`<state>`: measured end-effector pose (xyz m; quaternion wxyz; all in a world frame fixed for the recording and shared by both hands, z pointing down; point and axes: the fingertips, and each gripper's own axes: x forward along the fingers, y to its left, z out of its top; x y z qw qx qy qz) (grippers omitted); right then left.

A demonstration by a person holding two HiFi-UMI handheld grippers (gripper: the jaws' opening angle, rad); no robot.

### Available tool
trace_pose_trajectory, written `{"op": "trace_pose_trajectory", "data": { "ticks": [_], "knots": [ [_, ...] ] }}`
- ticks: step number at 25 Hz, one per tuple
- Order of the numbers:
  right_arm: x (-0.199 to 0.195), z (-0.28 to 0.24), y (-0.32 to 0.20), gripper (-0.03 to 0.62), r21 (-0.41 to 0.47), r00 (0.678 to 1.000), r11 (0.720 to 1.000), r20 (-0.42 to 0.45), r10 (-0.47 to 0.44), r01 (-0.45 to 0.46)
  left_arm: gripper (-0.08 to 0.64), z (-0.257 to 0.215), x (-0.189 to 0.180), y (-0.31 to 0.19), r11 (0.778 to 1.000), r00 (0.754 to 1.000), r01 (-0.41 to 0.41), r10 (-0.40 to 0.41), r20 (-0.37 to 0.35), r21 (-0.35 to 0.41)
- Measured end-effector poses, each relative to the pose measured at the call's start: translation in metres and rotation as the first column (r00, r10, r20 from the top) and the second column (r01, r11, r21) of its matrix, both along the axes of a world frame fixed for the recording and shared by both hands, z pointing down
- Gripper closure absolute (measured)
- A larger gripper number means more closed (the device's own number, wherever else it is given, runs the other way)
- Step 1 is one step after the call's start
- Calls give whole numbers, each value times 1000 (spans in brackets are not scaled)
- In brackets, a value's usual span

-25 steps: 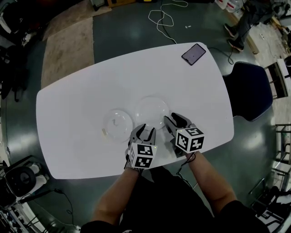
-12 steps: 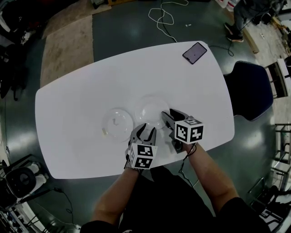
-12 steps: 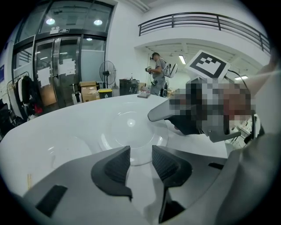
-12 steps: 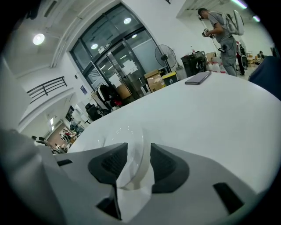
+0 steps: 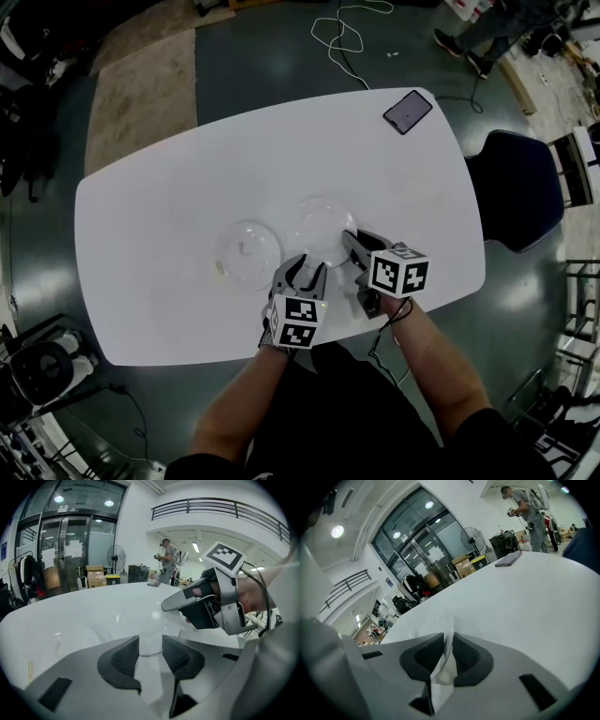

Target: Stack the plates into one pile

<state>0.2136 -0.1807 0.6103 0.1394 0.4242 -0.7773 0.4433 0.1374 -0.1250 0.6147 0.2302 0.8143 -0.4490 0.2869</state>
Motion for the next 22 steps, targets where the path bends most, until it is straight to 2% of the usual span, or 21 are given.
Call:
{"op": "trace_pose_trajectory", "data": {
  "ticks": [7, 10, 13, 17, 22],
  "knots": [
    [2, -27, -3, 560, 24, 991, 996, 110, 78, -82, 442, -17, -13, 5, 999, 999, 30, -28, -28, 41],
    [0, -40, -5, 563, 53, 992, 995, 97, 84, -90, 476, -33, -21, 6, 996, 999, 29, -26, -34, 90],
    [-5, -50, -4, 563, 72, 991, 992, 92, 95, -102, 523, -42, -36, 15, 995, 1000, 25, -23, -20, 93],
    [-19, -66, 7, 563, 70, 984, 988, 128, 126, -136, 535, -57, -59, 28, 994, 1000, 11, -11, -8, 107],
    [-56, -77, 18, 563, 38, 969, 986, 197, 149, -159, 538, -73, -96, 40, 991, 1000, 19, -17, -13, 133]
  ]
}}
